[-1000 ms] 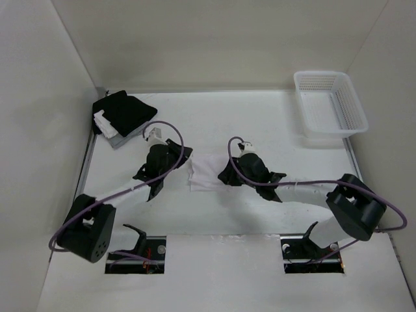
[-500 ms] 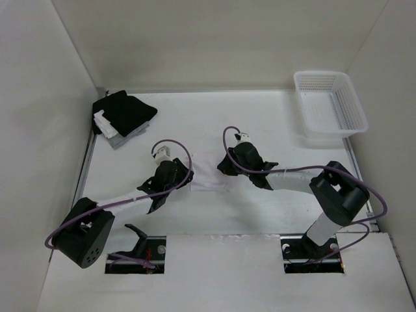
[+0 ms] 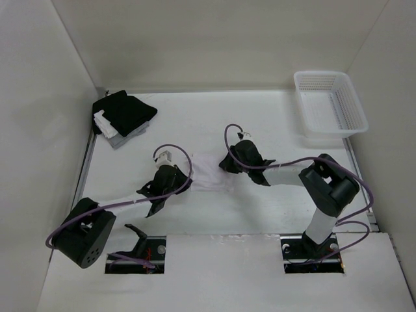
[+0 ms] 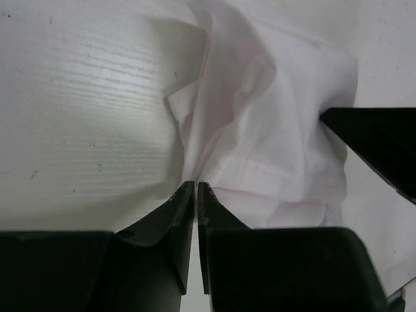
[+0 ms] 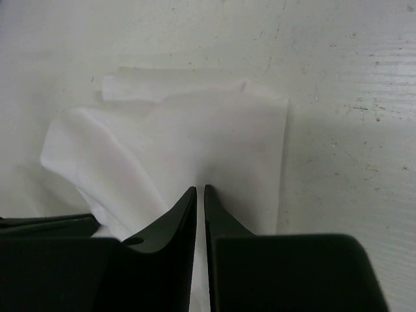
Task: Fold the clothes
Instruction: Fold the tank top
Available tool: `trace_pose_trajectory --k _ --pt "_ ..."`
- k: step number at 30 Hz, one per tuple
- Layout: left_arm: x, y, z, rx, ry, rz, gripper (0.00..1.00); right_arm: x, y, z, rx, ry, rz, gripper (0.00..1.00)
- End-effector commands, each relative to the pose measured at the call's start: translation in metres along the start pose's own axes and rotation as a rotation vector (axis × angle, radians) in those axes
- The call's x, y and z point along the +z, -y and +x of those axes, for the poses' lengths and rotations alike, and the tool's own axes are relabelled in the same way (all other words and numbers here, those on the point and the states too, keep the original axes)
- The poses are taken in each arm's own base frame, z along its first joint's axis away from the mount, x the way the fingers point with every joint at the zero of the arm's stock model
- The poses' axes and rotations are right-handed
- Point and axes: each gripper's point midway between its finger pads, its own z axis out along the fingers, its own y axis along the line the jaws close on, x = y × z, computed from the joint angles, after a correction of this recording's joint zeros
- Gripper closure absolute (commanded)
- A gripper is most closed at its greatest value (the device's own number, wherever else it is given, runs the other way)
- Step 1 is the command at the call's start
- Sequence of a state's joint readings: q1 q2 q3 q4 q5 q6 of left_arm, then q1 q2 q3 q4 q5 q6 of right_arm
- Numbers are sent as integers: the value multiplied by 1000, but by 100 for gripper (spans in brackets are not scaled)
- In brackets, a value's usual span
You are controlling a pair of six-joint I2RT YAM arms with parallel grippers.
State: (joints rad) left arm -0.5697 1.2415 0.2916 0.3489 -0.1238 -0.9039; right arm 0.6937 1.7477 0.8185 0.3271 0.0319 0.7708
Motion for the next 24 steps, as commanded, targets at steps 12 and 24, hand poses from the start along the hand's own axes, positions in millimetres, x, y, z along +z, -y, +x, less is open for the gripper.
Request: trace_pose_trajectory --k 12,24 --pt "-36 7 -10 -83 85 133 100 10 -14 -24 72 82 -59 87" --pt "-20 15 -18 21 86 119 69 9 -12 -24 83 86 -67 86"
